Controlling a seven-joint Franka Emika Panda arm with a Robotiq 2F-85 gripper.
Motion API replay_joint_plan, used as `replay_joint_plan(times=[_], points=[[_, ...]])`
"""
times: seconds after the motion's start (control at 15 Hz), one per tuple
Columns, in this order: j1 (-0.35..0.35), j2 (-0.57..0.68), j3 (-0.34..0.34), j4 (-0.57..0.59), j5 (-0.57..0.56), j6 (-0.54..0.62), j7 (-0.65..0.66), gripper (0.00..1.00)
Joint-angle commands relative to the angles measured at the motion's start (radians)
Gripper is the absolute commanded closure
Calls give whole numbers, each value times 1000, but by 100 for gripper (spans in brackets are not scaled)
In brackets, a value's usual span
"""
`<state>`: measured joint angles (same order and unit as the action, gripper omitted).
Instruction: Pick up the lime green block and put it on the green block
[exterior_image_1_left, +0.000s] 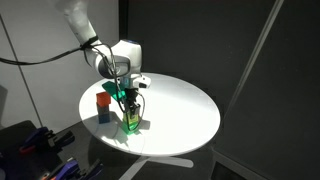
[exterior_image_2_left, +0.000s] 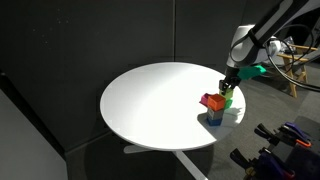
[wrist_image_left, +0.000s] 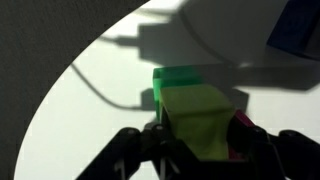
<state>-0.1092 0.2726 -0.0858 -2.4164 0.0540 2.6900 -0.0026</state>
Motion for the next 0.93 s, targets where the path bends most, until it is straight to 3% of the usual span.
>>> replay_joint_plan(times=[0.0,0.53,0.6,0.73,0.87], points=[[-16,10,10,12,25,14,-28,73],[-17,17,9,15,23,13,-27,73],[-17,16,9,15,22,13,-27,43],[-16,16,7,15,20,14,-26,16],[-16,16,8,14,21,14,-27,1]])
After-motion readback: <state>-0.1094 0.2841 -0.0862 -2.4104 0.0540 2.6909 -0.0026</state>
